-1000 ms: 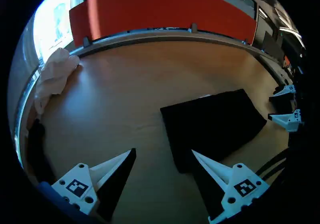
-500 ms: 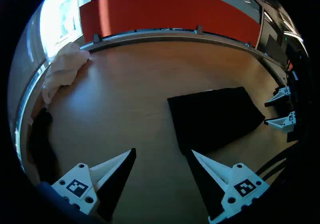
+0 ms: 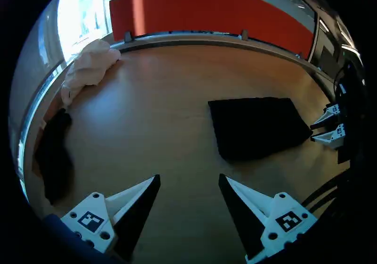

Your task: Fold towel

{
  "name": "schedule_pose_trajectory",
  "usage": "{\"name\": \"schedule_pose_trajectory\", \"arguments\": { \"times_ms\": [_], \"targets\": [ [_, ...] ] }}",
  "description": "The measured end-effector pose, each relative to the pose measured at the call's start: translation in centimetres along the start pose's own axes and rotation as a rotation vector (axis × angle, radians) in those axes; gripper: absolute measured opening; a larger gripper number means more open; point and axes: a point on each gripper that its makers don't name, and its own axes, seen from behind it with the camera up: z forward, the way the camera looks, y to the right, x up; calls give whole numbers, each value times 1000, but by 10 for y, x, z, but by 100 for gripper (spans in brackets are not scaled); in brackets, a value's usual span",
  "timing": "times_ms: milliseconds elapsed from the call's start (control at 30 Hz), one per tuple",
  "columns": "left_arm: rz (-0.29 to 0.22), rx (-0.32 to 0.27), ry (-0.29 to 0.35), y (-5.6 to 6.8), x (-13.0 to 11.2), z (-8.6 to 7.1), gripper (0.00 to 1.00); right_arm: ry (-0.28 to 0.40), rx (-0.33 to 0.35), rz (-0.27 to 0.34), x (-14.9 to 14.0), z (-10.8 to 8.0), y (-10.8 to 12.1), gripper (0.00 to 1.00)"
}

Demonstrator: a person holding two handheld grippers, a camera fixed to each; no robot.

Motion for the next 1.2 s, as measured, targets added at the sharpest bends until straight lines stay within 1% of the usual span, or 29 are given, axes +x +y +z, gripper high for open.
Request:
{"name": "schedule_pose_trajectory", "arguments": {
  "times_ms": [100, 367, 500, 667, 867, 1000, 1200],
  "targets": [
    [0, 8, -5, -4, -6, -5, 92, -9, 0, -7, -2, 0, 1, 33],
    [-20, 22, -12, -14, -17, -14, 92, -16, 7, -19, -5, 2, 1, 22],
    [-27, 26, -12, -16, -18, -16, 92, -22, 10, -27, -6, 4, 0, 9],
    [-26, 27, -12, -16, -19, -19, 92, -25, 18, -22, -5, 3, -2, 8],
    [-33, 28, -9, -17, -20, -24, 92, 8, -4, -20, 12, -3, 3, 8],
    [-42, 31, -4, -20, -21, -28, 92, 42, -19, -40, 33, -13, 4, 8],
    [-64, 36, 8, -24, -21, -33, 92, 99, -22, -104, 77, -25, -2, 8]
  ]
}}
